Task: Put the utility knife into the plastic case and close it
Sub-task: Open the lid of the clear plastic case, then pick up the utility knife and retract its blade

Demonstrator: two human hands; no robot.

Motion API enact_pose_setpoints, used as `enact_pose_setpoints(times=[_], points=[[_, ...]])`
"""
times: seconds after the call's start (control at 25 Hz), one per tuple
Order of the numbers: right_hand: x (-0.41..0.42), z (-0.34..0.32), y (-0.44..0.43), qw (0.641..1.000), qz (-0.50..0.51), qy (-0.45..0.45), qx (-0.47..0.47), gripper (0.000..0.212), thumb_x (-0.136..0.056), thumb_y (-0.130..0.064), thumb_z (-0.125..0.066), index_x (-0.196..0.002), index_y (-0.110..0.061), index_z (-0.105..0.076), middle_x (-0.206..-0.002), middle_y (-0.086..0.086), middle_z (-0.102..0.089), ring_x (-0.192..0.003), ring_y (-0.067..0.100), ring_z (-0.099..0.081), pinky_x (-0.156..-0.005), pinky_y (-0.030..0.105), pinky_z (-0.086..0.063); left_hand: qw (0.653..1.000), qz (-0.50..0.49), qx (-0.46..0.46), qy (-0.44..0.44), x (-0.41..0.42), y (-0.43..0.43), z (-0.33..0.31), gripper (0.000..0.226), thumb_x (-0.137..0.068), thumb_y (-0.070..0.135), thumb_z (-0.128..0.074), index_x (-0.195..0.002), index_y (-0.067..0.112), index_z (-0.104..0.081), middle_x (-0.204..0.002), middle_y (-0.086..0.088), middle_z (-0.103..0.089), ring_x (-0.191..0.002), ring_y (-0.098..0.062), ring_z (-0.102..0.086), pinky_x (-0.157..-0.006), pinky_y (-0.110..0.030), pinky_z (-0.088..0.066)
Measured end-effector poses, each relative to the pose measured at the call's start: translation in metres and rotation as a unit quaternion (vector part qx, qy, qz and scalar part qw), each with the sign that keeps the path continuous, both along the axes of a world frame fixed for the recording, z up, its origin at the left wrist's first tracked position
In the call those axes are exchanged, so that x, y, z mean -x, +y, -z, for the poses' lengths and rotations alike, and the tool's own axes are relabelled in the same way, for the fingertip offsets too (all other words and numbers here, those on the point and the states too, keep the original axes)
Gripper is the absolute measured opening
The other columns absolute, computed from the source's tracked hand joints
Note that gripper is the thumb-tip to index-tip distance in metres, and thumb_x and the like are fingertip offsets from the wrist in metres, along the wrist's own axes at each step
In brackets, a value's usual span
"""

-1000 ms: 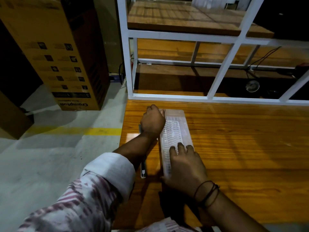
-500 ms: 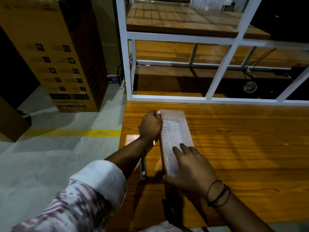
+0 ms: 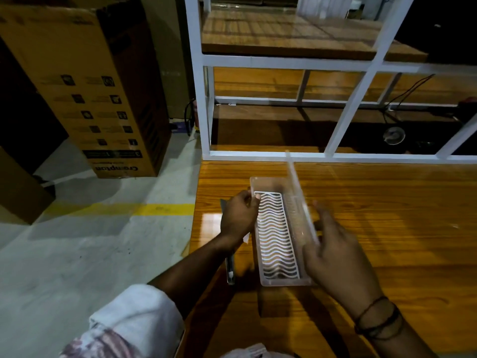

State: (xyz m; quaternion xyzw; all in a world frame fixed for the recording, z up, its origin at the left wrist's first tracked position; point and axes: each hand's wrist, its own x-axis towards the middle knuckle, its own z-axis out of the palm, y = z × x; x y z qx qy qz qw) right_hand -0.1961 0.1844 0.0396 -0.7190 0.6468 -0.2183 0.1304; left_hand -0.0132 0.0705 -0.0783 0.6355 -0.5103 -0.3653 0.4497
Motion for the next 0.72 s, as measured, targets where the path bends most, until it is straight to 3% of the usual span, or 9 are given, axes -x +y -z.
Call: enact_pose_setpoints(times=[0.12, 0.24, 0.36, 0.48, 0.56, 0.64, 0.72], points=[[0.027, 0.015, -0.015, 0.997, 0.053, -0.03, 0.05, 0.07, -0.08, 0.001, -0.061, -0.147, -0.013, -0.045, -0.11, 0.013, -0.069, -0.091, 0.036, -0.067, -0.075, 0.04, -0.055, 0.999, 0.009, 0.014, -0.035, -0.005, 0.007, -0.008, 0.044, -0.1, 0.058, -0.051, -0.123, 0.027, -0.071, -0.113, 0.011, -0.078, -0.099, -0.006, -0.074, -0.083, -0.044, -0.063], [0.05, 0.043, -0.029, 0.989, 0.114, -0.086, 0.027, 0.067, -0.077, 0.009, -0.058, -0.141, -0.009, -0.052, -0.109, 0.015, -0.069, -0.092, 0.038, -0.066, -0.083, 0.044, -0.055, 0.995, 0.016, 0.013, -0.093, -0.011, 0.017, -0.015, 0.047, -0.101, 0.058, -0.051, -0.132, 0.027, -0.068, -0.125, 0.011, -0.074, -0.108, -0.008, -0.071, -0.09, -0.039, -0.061], [0.062, 0.073, -0.035, 0.984, 0.166, -0.063, 0.007, 0.06, -0.081, 0.005, -0.061, -0.14, -0.006, -0.053, -0.116, 0.021, -0.066, -0.1, 0.04, -0.063, -0.089, 0.045, -0.052, 0.989, -0.004, 0.001, -0.149, -0.019, 0.031, -0.016, 0.044, -0.1, 0.051, -0.057, -0.133, 0.022, -0.066, -0.126, 0.005, -0.072, -0.111, -0.014, -0.069, -0.089, -0.035, -0.059], [0.071, 0.091, -0.038, 0.98, 0.193, -0.005, -0.052, 0.058, -0.08, -0.002, -0.064, -0.137, -0.003, -0.054, -0.123, 0.027, -0.06, -0.115, 0.043, -0.054, -0.095, 0.044, -0.046, 0.983, -0.026, -0.005, -0.183, -0.03, 0.052, -0.013, 0.024, -0.098, 0.041, -0.063, -0.114, 0.024, -0.068, -0.108, 0.005, -0.07, -0.099, -0.016, -0.065, -0.079, -0.031, -0.054], [0.07, 0.098, -0.038, 0.974, 0.199, 0.064, -0.091, 0.05, -0.081, -0.015, -0.067, -0.129, -0.007, -0.059, -0.122, 0.028, -0.058, -0.114, 0.045, -0.052, -0.094, 0.047, -0.046, 0.977, -0.026, -0.022, -0.209, -0.04, 0.065, -0.01, 0.015, -0.096, 0.041, -0.065, -0.099, 0.027, -0.064, -0.096, 0.007, -0.063, -0.091, -0.016, -0.061, -0.07, -0.029, -0.044], [0.066, 0.099, -0.036, 0.966, 0.206, 0.126, -0.093, 0.036, -0.084, -0.027, -0.066, -0.118, -0.012, -0.065, -0.119, 0.025, -0.059, -0.11, 0.045, -0.052, -0.091, 0.048, -0.047, 0.967, -0.018, -0.054, -0.247, -0.047, 0.077, -0.006, 0.021, -0.095, 0.047, -0.064, -0.093, 0.026, -0.06, -0.093, 0.005, -0.062, -0.09, -0.018, -0.059, -0.069, -0.028, -0.036], [0.061, 0.097, -0.038, 0.97, 0.194, 0.131, -0.071, 0.032, -0.086, -0.03, -0.063, -0.112, -0.012, -0.069, -0.116, 0.024, -0.061, -0.108, 0.045, -0.054, -0.091, 0.049, -0.047, 0.955, -0.016, -0.081, -0.283, -0.049, 0.088, -0.005, 0.029, -0.094, 0.053, -0.062, -0.096, 0.024, -0.061, -0.099, 0.002, -0.064, -0.095, -0.021, -0.06, -0.071, -0.028, -0.038]])
